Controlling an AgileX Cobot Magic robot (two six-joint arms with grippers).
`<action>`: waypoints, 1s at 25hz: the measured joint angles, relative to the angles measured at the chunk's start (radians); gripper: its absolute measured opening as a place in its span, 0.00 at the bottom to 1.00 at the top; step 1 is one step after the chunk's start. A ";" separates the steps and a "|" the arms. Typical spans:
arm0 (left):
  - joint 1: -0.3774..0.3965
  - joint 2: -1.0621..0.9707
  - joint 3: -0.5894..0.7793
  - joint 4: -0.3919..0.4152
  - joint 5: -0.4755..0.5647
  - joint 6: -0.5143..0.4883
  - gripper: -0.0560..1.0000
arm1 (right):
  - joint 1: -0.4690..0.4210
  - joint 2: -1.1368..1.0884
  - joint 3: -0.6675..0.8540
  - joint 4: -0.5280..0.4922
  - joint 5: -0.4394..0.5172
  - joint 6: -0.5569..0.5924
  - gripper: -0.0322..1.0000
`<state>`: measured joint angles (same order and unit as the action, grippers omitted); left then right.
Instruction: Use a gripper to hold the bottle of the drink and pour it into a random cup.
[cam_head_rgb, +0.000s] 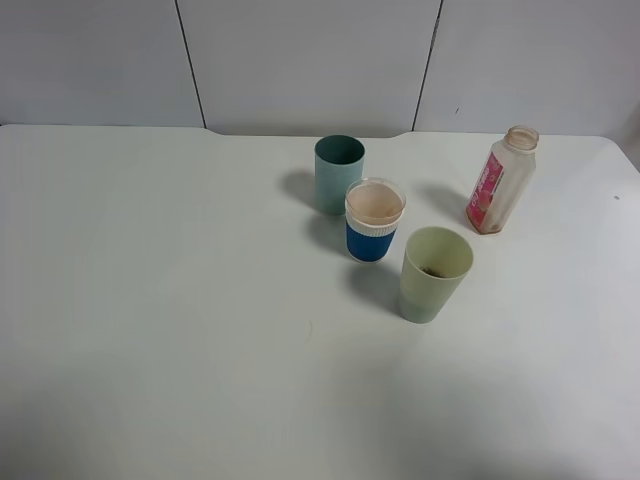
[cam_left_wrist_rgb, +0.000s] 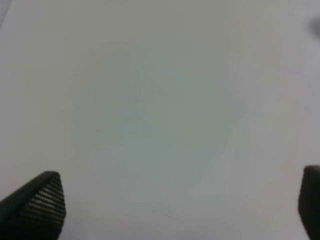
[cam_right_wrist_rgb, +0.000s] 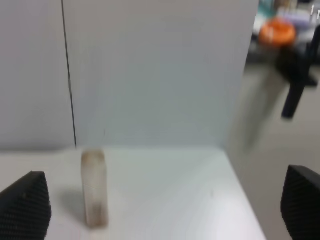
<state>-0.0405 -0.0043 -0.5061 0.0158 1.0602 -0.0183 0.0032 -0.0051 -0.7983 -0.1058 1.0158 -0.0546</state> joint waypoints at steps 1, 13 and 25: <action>0.000 0.000 0.000 0.000 0.000 0.000 0.93 | 0.000 0.000 0.015 0.002 0.016 0.000 0.91; 0.000 0.000 0.000 0.000 0.000 0.000 0.93 | 0.000 0.002 0.293 0.054 0.051 0.001 0.91; 0.000 0.000 0.000 0.000 0.000 0.000 0.93 | 0.000 0.002 0.293 0.009 0.048 0.077 0.91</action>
<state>-0.0405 -0.0043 -0.5061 0.0158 1.0602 -0.0183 0.0032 -0.0033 -0.5056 -0.0969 1.0641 0.0228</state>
